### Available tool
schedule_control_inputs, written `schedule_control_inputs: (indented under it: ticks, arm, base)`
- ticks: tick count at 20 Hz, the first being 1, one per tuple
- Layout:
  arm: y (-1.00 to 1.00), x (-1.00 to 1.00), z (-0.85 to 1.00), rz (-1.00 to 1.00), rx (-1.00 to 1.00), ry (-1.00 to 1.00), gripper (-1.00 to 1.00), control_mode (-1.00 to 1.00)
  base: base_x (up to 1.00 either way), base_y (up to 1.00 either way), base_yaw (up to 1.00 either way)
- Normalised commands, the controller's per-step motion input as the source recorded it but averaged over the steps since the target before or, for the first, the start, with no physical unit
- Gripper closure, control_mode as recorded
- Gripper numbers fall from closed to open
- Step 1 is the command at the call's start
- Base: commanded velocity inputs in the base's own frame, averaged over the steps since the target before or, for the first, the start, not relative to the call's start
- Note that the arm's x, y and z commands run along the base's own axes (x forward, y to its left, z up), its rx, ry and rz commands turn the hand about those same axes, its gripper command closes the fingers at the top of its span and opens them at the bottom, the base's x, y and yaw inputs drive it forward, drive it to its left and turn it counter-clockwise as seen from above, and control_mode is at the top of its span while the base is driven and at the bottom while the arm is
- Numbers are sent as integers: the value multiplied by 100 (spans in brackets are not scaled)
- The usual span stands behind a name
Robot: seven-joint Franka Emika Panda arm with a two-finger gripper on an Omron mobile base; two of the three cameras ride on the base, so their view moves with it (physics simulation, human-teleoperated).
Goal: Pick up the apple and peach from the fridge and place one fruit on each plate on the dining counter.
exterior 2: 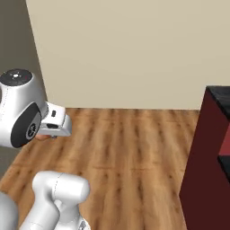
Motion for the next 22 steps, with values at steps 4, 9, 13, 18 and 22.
schedule_control_inputs:
  ticks: [4, 9, 13, 18, 22]
  arm:
    - [0, 0, 0, 0, 0, 0, 100, 100]
    - [0, 0, 0, 0, 0, 0, 100, 100]
    - [0, 0, 0, 0, 0, 0, 100, 100]
    - [0, 0, 0, 0, 0, 0, 100, 100]
    - [0, 0, 0, 0, 0, 0, 100, 100]
  base:
    - [100, 67, -48]
    - [100, 68, -47]
    - [100, 69, -47]
    - [100, 69, -48]
    - [100, 70, -48]
